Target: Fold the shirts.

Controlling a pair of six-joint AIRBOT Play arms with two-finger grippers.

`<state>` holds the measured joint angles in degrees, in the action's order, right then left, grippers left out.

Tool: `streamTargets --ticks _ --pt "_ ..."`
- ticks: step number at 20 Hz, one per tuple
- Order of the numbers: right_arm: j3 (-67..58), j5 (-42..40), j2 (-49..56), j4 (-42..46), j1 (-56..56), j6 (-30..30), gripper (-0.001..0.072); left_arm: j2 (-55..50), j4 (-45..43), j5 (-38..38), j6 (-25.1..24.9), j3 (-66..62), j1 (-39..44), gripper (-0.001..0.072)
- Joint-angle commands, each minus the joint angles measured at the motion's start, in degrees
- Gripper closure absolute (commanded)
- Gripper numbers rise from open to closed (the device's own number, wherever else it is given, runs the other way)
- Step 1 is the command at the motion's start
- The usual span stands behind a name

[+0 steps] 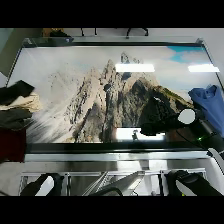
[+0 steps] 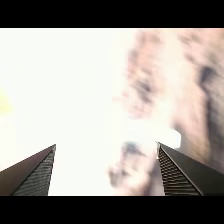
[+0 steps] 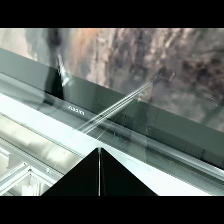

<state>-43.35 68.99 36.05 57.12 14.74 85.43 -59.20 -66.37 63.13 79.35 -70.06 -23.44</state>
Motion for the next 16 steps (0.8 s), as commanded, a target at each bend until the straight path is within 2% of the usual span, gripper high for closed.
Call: streamTargets --ticks 1,5,9,16 --pt "0.02 0.00 0.04 0.00 0.04 0.02 0.0692 -13.99 -3.17 -6.32 -6.34 -8.24 -12.55 0.0014" --pt "0.02 0.00 0.04 0.00 0.04 0.02 0.0692 -30.53 -3.19 -13.77 -6.62 -16.28 -16.55 0.0014" --pt "0.02 0.02 0.04 0.00 0.04 0.00 0.0693 -43.28 -3.17 -13.77 -6.60 -25.27 -18.99 0.0014" --pt "0.02 0.02 0.04 -0.59 0.04 -0.15 0.0692 -56.11 -2.58 -11.98 -6.62 -36.20 -21.49 0.0015"
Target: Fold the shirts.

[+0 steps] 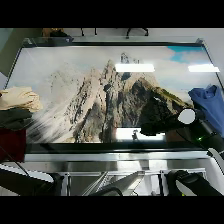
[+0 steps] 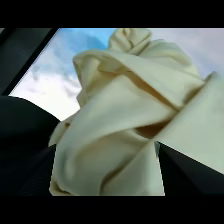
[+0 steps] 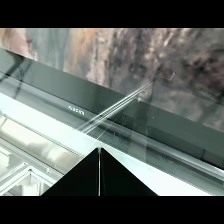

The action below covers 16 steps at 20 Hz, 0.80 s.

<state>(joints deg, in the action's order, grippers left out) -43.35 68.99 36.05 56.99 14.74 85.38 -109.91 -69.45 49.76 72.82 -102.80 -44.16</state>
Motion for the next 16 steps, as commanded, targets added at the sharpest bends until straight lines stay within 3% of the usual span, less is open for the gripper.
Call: streamTargets --ticks 1,2,3,4,5,8,13,16 --pt "0.02 0.00 0.02 -0.72 0.04 -0.13 0.0692 -7.04 0.68 2.84 0.26 -4.07 -0.39 0.0015" --pt "0.02 -0.02 0.04 -0.74 0.04 -0.11 0.0692 -8.33 0.63 4.13 0.33 -4.44 0.26 0.0017" --pt "0.02 -0.02 0.04 -0.76 0.04 -0.11 0.0692 -8.96 0.66 5.20 0.81 -4.70 0.87 0.0166" --pt "0.02 0.00 0.02 -0.76 0.04 -0.11 0.0692 -8.94 0.66 6.34 0.81 -4.72 1.53 0.0571" --pt "0.02 0.00 0.04 -0.87 0.04 -0.13 0.0692 -8.13 0.96 7.02 0.74 -4.72 2.38 0.0692" --pt "0.02 0.02 0.04 -2.27 0.04 -0.13 0.0692 -2.05 9.01 5.99 0.33 -4.72 4.66 0.0693" --pt "0.02 -0.22 0.04 -3.10 0.04 -0.13 0.0692 14.21 30.75 3.54 -6.01 -4.72 11.65 0.0692" --pt "0.02 -0.17 0.04 -3.30 0.04 -0.13 0.0692 22.47 32.00 11.45 -5.88 -4.66 20.46 0.0692"
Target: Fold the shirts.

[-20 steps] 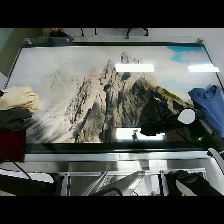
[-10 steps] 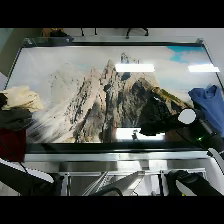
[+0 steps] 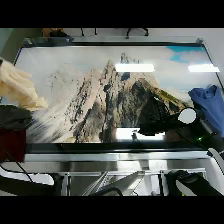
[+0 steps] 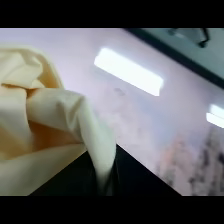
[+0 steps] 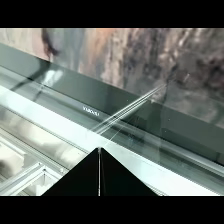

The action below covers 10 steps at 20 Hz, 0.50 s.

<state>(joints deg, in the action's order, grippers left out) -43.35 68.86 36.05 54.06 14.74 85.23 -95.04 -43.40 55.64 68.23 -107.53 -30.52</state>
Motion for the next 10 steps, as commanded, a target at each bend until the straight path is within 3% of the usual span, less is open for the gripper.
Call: streamTargets --ticks 1,3,5,10 --pt "0.02 -0.04 0.04 -0.37 0.04 0.04 0.0693 9.49 5.92 9.42 -1.16 0.09 10.45 0.0693" --pt "0.02 0.17 0.04 -0.33 0.04 0.02 0.0692 12.31 5.79 16.20 0.52 1.07 19.23 0.0693" --pt "0.02 0.13 0.04 -0.33 0.04 0.02 0.0692 14.49 4.37 17.16 2.58 5.46 28.81 0.0693" --pt "0.02 0.31 0.04 -0.76 0.02 0.46 0.0686 14.01 -8.87 7.30 9.53 17.49 49.75 0.0693"
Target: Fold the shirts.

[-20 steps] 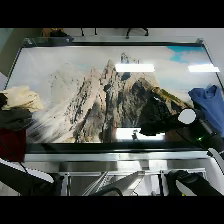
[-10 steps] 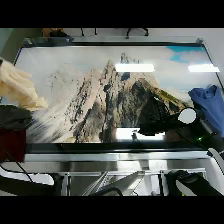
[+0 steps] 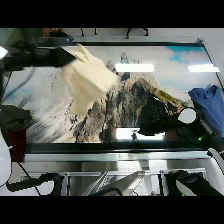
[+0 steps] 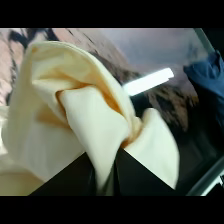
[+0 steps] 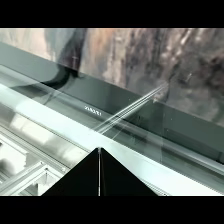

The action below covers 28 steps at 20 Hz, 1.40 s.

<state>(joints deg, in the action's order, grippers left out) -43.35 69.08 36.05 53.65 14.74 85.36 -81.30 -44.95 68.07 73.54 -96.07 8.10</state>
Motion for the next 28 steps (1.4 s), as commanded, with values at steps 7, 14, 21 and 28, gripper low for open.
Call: streamTargets --ticks 7,14,21,28 --pt "-5.27 0.22 0.00 -0.96 -4.13 0.33 0.0682 -5.11 -7.93 -3.41 8.66 7.89 18.45 0.0015" --pt "-10.95 4.57 3.10 -1.01 -25.73 1.36 0.0323 1.90 -8.26 13.46 8.48 15.47 1.07 0.0016" --pt "-1.68 3.10 10.10 -5.88 -27.34 -6.38 0.0323 2.27 0.02 -4.33 -1.14 43.54 -8.13 0.0016" --pt "2.73 0.74 15.13 -14.47 -26.75 -15.15 0.0325 -13.31 14.91 -8.28 -11.04 39.65 -4.15 0.0102"
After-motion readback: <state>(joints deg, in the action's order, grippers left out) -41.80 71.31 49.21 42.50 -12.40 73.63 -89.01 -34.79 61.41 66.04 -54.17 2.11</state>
